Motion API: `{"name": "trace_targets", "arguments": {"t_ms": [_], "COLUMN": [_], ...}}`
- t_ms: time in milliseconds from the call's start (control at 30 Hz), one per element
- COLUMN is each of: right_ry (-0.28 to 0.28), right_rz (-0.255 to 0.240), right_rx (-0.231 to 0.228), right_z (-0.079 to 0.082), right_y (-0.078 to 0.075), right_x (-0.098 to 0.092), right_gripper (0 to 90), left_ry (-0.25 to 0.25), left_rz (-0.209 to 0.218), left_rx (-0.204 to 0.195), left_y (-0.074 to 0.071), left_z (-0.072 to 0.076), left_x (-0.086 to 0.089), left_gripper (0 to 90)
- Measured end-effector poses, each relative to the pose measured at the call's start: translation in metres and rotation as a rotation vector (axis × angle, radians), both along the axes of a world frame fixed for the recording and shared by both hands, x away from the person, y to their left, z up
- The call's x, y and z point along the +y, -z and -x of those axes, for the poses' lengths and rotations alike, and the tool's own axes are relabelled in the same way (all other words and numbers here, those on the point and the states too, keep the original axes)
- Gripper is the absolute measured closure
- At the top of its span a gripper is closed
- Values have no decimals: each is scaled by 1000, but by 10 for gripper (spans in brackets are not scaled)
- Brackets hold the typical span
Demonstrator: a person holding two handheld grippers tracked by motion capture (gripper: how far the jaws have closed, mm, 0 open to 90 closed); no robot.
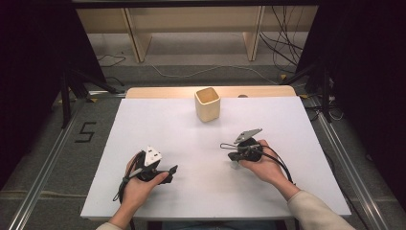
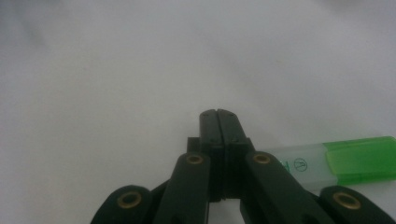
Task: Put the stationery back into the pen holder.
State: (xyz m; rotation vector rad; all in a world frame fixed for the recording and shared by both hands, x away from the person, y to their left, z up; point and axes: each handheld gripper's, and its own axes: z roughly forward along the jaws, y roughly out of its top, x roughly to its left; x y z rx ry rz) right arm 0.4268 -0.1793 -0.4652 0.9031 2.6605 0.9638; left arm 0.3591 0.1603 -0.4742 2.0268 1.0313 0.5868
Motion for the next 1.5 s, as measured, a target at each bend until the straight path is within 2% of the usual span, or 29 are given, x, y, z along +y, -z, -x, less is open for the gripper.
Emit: {"name": "trace_targets", "arguments": {"t_ms": [400,667,1300,1500], "right_ry": [13,-1,-15,-12], "right_rz": [32,61,121,142], "right_rx": [10,24,71,88], "right_z": [-7,-8,3,9], "right_y": [6,6,2,1], "right_x": [4,7,1,-10], "right_gripper": [900,900,900,900], "left_ry": [6,9,18,17], "left_rz": [-6,-7,-5,-5], "left_rx": [1,4,6,6], "left_y": [1,0,1,1], "left_z": [-1,-1,0,1], "left_x": [-1,-1,-2,-1], "left_gripper": [184,186,190,191]}}
